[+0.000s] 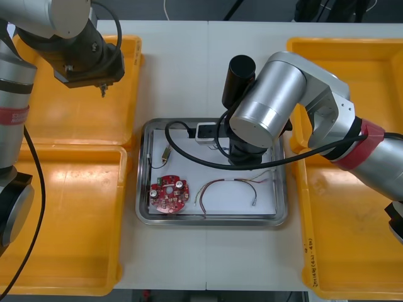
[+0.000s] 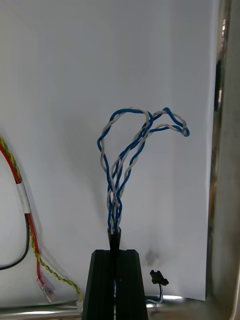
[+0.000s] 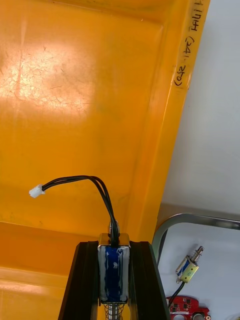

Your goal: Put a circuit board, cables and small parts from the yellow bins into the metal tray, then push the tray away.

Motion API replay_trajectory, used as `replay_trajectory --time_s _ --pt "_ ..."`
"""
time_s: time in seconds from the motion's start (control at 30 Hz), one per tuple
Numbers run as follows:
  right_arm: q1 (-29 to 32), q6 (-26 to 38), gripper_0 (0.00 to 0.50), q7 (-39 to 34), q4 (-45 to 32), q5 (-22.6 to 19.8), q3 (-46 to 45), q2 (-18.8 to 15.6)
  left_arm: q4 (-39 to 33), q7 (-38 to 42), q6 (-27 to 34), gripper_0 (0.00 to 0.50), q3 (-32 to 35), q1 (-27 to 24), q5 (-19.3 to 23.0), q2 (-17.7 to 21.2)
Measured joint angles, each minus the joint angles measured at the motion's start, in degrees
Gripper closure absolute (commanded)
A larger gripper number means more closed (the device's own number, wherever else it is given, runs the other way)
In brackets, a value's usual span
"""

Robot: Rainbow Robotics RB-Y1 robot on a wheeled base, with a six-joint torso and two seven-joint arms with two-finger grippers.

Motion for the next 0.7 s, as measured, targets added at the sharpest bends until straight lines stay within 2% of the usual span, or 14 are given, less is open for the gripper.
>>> replay_trajectory --time_s 0.2,0.23,0.27,0.33,0.37,0.7 --pt "-0.03 -1.95 0.488 1.03 3.58 0.70 0.53 0.83 0.00 0.00 0.00 0.498 0.00 0.00 0.00 0.00" --pt "-0.03 -2.21 0.395 1.47 3.92 0.78 0.53 0.95 0.00 0.00 0.00 0.497 0.00 0.00 0.00 0.00" --pt "-0.03 -2.28 0.218 1.58 4.10 0.88 0.53 1.05 0.00 0.00 0.00 0.499 0.00 0.00 0.00 0.00" --pt "-0.03 -2.31 0.046 1.58 4.14 1.04 0.53 1.20 0.00 0.00 0.00 0.498 0.00 0.00 0.00 0.00" --pt "-0.04 -2.35 0.000 1.58 4.14 1.05 0.53 1.23 0.00 0.00 0.00 0.500 0.01 0.00 0.00 0.00" --pt "-0.06 -2.51 0.000 1.58 4.14 1.26 0.53 1.33 0.00 0.00 0.00 0.499 0.02 0.00 0.00 0.00"
